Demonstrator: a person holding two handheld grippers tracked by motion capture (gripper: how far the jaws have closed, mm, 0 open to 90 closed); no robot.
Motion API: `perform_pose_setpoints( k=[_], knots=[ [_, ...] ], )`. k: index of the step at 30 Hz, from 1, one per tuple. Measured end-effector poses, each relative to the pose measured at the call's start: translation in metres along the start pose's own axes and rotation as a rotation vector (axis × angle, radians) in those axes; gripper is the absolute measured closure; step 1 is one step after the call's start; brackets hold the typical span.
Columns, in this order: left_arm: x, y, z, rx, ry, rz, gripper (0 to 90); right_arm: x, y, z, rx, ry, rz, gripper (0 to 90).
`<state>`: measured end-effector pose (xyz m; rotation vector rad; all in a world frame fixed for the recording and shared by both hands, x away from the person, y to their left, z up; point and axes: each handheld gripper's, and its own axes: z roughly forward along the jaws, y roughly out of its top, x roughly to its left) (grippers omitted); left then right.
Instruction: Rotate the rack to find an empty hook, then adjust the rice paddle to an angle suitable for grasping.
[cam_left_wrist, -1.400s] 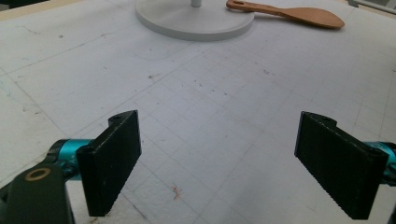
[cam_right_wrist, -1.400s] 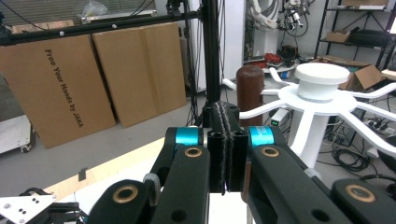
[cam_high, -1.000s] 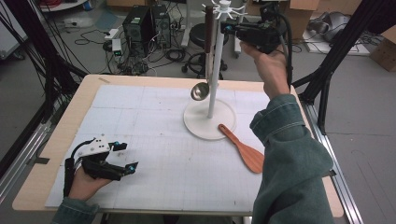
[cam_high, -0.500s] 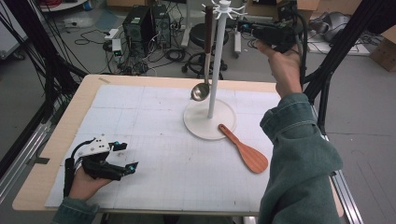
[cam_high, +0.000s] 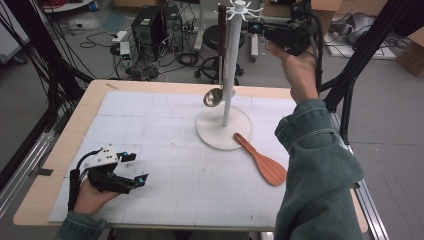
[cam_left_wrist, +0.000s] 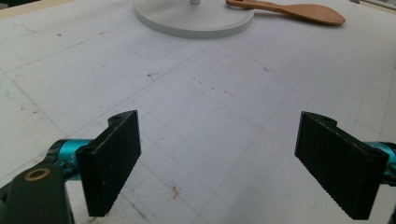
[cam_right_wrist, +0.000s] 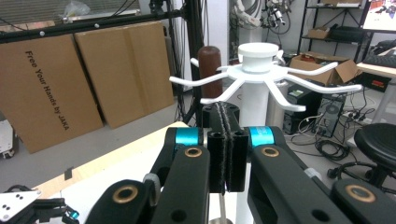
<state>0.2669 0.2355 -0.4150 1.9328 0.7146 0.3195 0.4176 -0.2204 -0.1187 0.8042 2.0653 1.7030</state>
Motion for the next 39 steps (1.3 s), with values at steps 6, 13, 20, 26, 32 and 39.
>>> perform_pose_setpoints(
  k=[6,13,20,26,32,39],
  knots=[
    [0.0,0.0,0.0,0.0,-0.003,-0.002,15.0,0.0,-0.014,-0.005,0.002,0.015,0.017,81.3],
    [0.0,0.0,0.0,0.003,-0.005,-0.002,14.8,0.004,-0.036,-0.008,0.05,0.016,0.013,68.0],
    [-0.001,0.0,0.001,0.007,-0.005,0.001,14.7,0.006,-0.066,-0.007,0.094,0.015,0.029,56.2],
    [-0.001,0.0,0.002,0.008,-0.007,0.0,14.7,0.008,-0.096,-0.007,0.129,0.005,0.036,51.9],
    [-0.001,0.0,0.001,0.008,-0.006,0.0,14.5,0.007,-0.12,-0.009,0.15,0.005,0.056,49.4],
    [-0.001,-0.001,0.0,0.005,-0.004,-0.007,14.2,0.007,-0.144,-0.013,0.167,-0.006,0.074,46.4]
  ],
)
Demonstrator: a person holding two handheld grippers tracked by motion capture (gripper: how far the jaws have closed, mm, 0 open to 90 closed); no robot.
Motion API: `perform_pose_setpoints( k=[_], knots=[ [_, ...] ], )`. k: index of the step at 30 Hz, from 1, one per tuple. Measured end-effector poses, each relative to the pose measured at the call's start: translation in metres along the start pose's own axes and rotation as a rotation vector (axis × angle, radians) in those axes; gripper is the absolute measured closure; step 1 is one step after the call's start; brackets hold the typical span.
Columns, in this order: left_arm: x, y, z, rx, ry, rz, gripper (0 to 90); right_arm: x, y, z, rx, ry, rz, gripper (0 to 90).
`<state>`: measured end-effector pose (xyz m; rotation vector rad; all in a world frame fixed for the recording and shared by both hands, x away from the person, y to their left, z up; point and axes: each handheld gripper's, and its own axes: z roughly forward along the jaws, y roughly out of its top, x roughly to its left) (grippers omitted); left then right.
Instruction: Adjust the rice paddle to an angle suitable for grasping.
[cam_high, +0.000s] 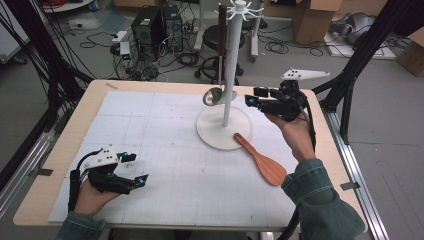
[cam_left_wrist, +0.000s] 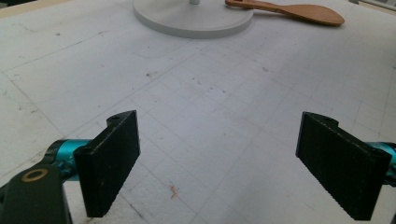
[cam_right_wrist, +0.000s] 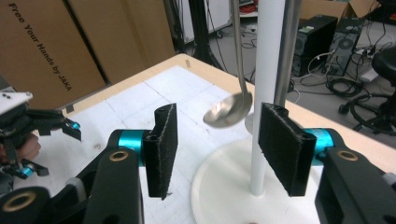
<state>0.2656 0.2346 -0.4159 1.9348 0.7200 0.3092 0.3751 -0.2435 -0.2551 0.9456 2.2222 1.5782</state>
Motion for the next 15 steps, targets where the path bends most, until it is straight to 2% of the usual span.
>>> perform_pose_setpoints(
  k=[15],
  knots=[
    [-0.001,-0.001,0.0,0.007,0.016,-0.009,13.7,-0.005,-0.055,0.001,0.064,-0.022,0.017,44.6]
  ],
)
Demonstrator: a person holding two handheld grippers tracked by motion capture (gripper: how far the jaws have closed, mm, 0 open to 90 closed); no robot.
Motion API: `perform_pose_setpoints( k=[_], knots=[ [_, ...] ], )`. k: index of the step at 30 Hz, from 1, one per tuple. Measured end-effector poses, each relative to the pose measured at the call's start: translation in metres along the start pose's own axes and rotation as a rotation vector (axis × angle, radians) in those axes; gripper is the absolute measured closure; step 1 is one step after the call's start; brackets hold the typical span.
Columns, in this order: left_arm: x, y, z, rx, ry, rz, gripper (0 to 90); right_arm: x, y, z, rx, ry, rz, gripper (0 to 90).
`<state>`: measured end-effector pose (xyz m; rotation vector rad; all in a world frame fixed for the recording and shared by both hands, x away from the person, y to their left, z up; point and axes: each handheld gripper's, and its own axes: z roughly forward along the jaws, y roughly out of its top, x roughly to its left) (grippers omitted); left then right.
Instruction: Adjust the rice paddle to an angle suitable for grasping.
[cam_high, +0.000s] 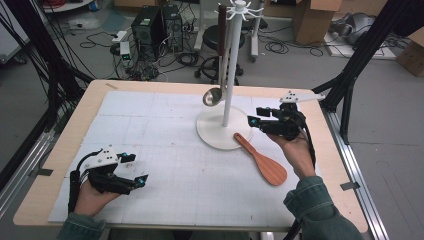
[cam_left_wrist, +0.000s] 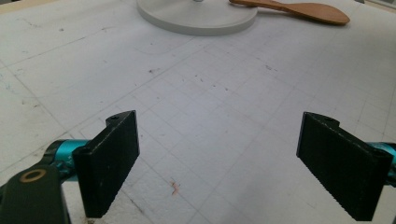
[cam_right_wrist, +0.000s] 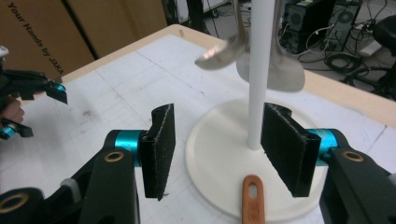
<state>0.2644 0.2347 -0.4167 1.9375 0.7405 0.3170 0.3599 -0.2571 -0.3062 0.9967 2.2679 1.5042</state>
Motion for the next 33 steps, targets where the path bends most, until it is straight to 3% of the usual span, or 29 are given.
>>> perform_pose_setpoints(
  k=[11,24,33],
  knots=[
    [-0.001,0.0,0.001,0.002,-0.001,0.003,13.6,-0.009,-0.04,0.009,0.069,-0.031,0.037,44.0],
    [-0.001,-0.001,0.002,0.005,-0.003,0.006,13.6,-0.017,-0.07,0.024,0.166,-0.072,0.042,42.9],
    [-0.002,-0.001,0.002,0.006,0.0,0.008,13.6,-0.022,-0.085,0.03,0.202,-0.096,0.062,42.8]
  ],
)
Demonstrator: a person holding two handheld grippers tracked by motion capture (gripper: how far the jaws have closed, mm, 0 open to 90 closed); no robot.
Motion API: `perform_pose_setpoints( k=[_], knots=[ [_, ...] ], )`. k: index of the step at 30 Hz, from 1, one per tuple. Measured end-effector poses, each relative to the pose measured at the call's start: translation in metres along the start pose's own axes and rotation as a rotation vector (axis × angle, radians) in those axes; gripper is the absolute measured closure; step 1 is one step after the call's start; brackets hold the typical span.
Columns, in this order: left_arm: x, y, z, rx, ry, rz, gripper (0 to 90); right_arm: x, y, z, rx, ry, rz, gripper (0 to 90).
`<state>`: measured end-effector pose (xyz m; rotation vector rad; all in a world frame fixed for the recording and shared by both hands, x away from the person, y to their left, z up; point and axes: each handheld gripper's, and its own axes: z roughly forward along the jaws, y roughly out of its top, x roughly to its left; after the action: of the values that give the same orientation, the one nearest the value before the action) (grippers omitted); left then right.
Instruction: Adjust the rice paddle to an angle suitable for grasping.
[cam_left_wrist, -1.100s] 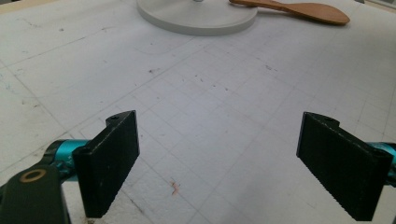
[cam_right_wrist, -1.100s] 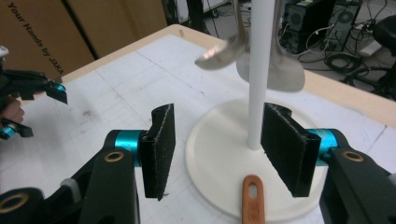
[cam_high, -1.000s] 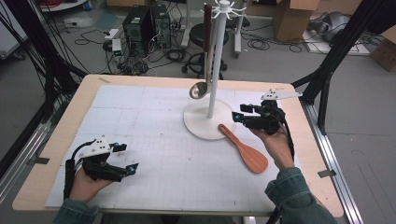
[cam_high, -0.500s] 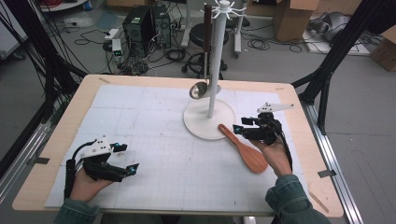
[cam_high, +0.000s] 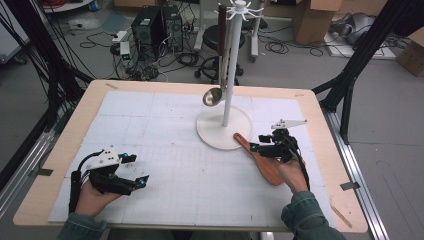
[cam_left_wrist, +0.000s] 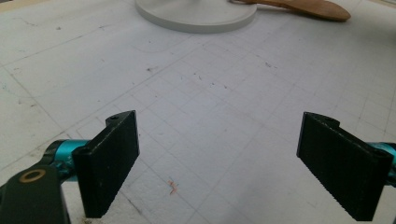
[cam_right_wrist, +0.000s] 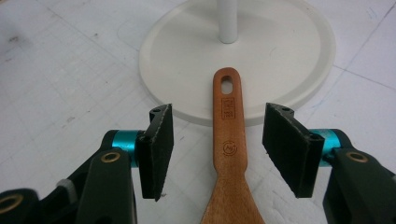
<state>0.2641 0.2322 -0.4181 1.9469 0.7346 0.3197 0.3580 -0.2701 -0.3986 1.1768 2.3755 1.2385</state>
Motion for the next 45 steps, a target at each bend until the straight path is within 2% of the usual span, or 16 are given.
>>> perform_pose_setpoints(
  k=[11,18,29,38,45],
  knots=[
    [0.0,0.0,0.0,0.002,-0.002,0.003,13.6,-0.004,-0.013,0.013,0.049,-0.039,-0.002,43.4],
    [0.0,0.0,0.0,-0.003,-0.001,-0.003,13.6,-0.003,-0.015,0.022,0.093,-0.065,-0.024,44.9],
    [0.0,0.0,0.0,0.004,-0.005,0.004,13.6,-0.004,-0.017,0.034,0.136,-0.09,-0.025,48.2],
    [0.0,0.0,0.001,0.004,-0.004,0.004,13.6,0.0,-0.018,0.043,0.171,-0.114,-0.067,54.3],
    [0.0,0.0,0.001,0.005,-0.005,0.004,13.6,0.003,-0.017,0.044,0.176,-0.13,-0.094,62.2]
  ],
)
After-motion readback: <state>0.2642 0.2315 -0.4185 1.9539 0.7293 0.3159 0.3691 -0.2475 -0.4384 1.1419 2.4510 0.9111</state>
